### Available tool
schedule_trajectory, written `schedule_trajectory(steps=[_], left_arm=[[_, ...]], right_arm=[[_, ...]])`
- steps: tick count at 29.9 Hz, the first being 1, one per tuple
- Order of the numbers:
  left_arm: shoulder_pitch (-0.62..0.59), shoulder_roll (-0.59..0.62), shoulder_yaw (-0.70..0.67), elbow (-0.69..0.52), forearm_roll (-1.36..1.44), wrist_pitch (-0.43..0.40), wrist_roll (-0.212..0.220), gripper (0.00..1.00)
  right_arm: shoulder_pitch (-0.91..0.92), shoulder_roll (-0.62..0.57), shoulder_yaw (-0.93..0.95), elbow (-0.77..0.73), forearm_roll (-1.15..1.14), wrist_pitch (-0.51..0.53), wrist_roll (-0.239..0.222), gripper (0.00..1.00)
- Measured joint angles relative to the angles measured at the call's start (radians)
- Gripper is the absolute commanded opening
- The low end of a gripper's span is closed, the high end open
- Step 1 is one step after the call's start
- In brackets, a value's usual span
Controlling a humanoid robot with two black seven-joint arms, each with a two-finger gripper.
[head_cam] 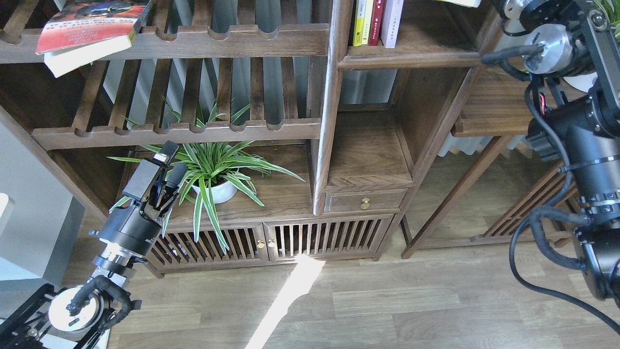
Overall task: Organize books on shelf
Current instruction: 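Release the book and lower the right gripper away from it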
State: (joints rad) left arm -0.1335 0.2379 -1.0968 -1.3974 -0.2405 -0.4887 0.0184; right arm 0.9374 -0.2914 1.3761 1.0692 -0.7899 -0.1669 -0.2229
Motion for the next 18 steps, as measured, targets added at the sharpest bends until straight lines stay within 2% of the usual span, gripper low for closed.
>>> schedule_trajectory(steps=[6,10,15,18], left_arm=[[0.000,0.000,0.000,0.005,0.001,0.000,0.000,0.94],[0.004,0.000,0.000,0.006,0.001,0.000,0.000,0.94],[0.004,0.000,0.001,0.006,0.001,0.000,0.000,0.94],[0.004,0.001,0.002,0.006,0.001,0.000,0.000,0.94]], right_arm=[[-0.001,0.010,-0.008,0.000,-0.016,-0.033,0.005,0.00],[0.004,0.024,-0.030,-0.016,-0.018,-0.084,0.032,0.00],[0.026,0.029,-0.068,-0.052,-0.018,-0.144,0.124,0.00],[0.028,0.035,-0.088,-0.059,-0.018,-0.154,0.161,0.00]])
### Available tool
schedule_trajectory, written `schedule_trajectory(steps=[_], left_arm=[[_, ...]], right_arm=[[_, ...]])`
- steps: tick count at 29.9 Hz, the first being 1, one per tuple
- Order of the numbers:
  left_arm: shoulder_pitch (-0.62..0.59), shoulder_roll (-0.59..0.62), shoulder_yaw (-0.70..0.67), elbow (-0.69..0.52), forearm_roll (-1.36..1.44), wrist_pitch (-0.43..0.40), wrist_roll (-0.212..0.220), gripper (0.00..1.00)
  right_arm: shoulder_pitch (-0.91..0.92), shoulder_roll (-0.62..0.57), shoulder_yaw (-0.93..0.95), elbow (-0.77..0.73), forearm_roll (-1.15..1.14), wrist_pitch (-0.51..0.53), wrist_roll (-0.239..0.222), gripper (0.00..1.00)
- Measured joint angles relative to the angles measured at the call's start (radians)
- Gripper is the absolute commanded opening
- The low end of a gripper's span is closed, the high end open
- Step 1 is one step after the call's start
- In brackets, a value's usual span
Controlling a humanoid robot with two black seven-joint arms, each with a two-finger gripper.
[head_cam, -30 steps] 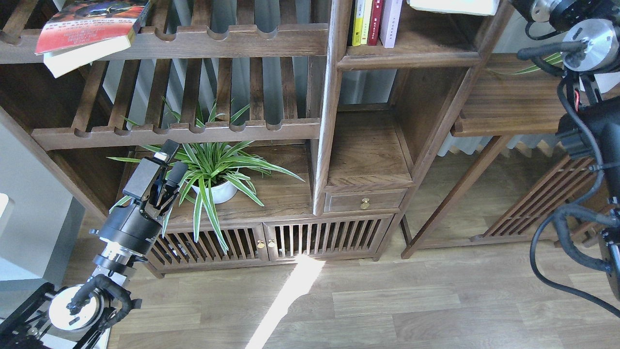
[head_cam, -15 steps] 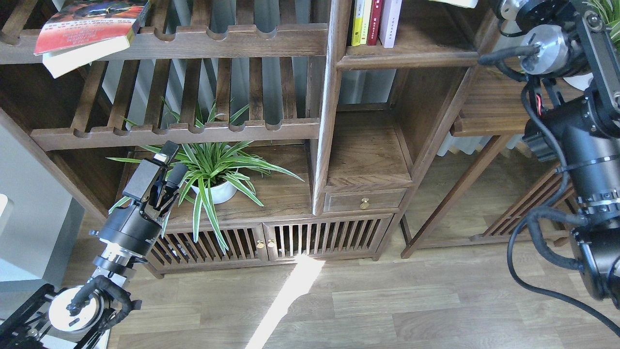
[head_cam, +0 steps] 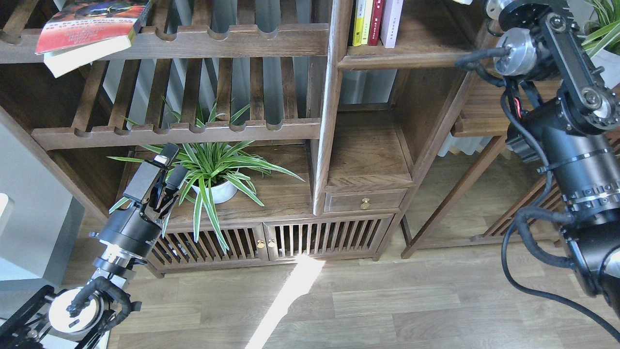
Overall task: Organize books on shelf
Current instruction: 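Release the book and lower the right gripper away from it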
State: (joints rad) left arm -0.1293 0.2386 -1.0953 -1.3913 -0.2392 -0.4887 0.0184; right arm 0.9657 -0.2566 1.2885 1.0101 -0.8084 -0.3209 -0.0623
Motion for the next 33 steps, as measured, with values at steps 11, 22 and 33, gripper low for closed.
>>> schedule_trajectory(steps=[11,22,33], left_arm=[[0.000,0.006,0.000,0.000,0.000,0.000,0.000,0.94],[0.005,0.010,-0.002,0.000,-0.002,0.000,0.001,0.94],[0.005,0.010,-0.002,-0.001,-0.002,0.000,0.002,0.94]], right_arm=[[0.005,0.067,-0.023,-0.007,0.000,-0.057,0.062,0.00],[-0.010,0.104,-0.035,-0.047,0.000,-0.067,0.238,0.00],[-0.023,0.111,-0.063,-0.071,0.000,-0.067,0.305,0.00]])
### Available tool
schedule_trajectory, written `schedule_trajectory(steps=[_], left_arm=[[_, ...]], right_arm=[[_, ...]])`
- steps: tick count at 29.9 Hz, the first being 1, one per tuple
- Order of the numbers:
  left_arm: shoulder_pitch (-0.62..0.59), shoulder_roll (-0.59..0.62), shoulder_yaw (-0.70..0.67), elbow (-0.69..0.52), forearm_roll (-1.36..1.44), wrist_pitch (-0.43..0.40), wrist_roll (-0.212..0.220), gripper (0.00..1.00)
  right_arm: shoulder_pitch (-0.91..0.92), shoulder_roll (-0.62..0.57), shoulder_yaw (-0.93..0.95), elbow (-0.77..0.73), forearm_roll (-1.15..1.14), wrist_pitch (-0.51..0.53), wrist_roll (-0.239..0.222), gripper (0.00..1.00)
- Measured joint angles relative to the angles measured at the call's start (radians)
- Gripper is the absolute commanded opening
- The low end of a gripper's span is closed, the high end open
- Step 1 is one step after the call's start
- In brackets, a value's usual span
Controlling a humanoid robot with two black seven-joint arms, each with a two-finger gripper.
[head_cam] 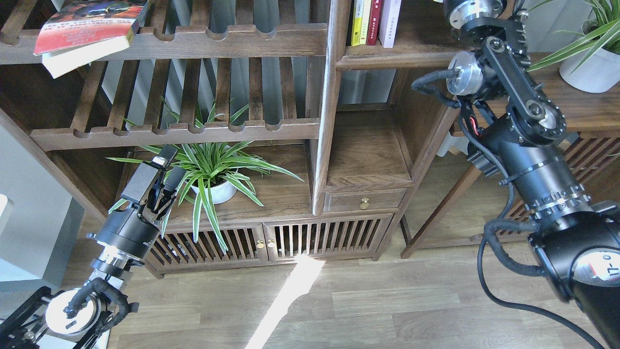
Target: Organize books on shelf
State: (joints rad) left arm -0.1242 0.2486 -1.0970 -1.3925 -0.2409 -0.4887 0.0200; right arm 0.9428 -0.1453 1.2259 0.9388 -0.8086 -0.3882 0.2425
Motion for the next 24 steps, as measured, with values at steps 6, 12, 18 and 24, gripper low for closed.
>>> schedule_trajectory(steps=[6,12,18,24], left_arm=[[0.000,0.000,0.000,0.000,0.000,0.000,0.000,0.94],[0.001,-0.001,0.000,0.000,0.002,0.000,0.000,0.94],[0.002,-0.009,0.003,0.000,0.008,0.000,0.000,0.94],[0.002,-0.010,0.003,0.000,0.008,0.000,0.000,0.94]], right_arm=[[-0.009,-0.003,-0.015,-0.026,0.000,0.002,0.014,0.00],[-0.009,0.000,-0.026,-0.089,0.010,0.023,0.100,0.00],[-0.001,0.034,-0.020,-0.150,0.022,0.034,0.164,0.01],[-0.001,0.044,-0.024,-0.179,0.047,0.034,0.177,0.01]])
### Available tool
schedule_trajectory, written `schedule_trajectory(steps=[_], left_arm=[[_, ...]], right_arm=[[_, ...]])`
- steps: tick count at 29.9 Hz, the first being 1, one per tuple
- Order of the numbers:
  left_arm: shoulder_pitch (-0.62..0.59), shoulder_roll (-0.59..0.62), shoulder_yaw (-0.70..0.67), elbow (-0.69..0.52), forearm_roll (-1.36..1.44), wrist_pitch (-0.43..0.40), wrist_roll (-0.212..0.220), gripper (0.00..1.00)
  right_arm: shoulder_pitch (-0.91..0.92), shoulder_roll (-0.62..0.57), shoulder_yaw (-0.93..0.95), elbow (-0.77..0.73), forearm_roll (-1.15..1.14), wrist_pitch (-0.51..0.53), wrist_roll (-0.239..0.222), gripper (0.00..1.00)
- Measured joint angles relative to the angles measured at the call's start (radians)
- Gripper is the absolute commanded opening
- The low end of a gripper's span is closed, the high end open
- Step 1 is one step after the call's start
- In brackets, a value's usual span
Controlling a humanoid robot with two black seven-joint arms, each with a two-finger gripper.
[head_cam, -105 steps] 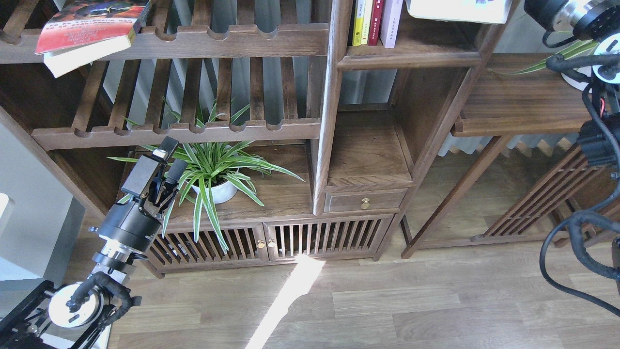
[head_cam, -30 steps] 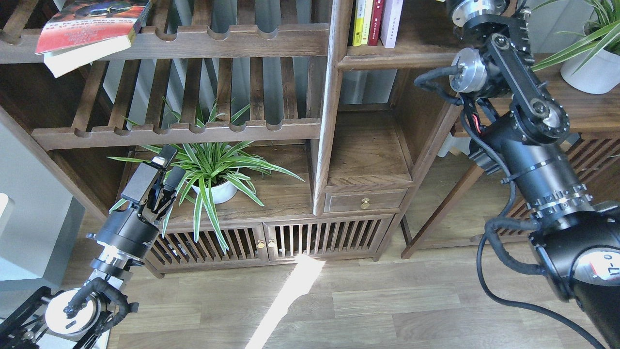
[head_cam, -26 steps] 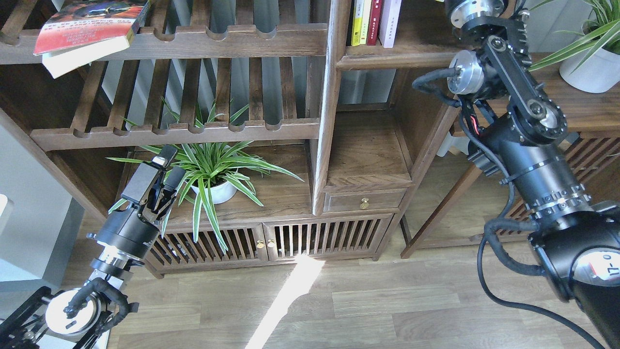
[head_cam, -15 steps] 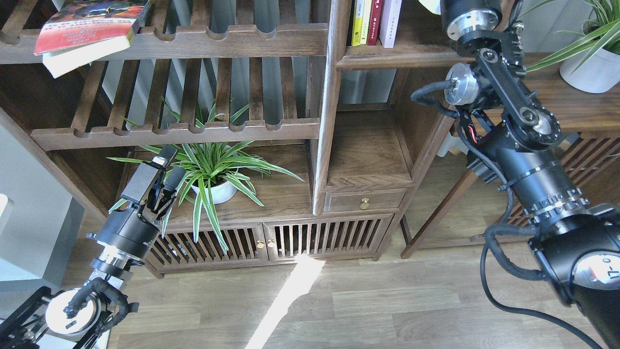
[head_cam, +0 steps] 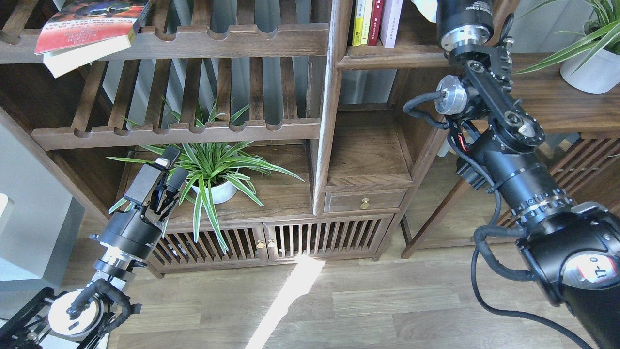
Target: Organize books on shelf
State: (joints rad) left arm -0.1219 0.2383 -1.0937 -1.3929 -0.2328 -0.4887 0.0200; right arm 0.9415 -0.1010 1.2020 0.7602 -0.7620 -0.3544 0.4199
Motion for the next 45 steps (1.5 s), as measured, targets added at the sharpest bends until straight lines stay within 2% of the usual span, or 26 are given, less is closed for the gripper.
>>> schedule_trajectory(steps=[13,21,35,45], left_arm=[[0.001,-0.001,-0.008,0.000,-0.002,0.000,-0.005,0.94],[0.001,0.002,-0.017,0.001,-0.010,0.000,-0.010,0.94],[0.001,-0.001,-0.011,0.000,-0.010,0.000,-0.005,0.94],[-0.001,-0.002,-0.012,0.000,-0.008,0.000,-0.006,0.94]], right_arm=[[0.091,0.035,-0.025,-0.178,0.020,0.015,0.002,0.01],[0.100,0.039,-0.062,-0.232,0.062,0.025,0.002,0.01],[0.187,0.082,-0.066,-0.399,0.118,0.059,0.030,0.01],[0.198,0.101,-0.083,-0.430,0.133,0.064,0.030,0.05]])
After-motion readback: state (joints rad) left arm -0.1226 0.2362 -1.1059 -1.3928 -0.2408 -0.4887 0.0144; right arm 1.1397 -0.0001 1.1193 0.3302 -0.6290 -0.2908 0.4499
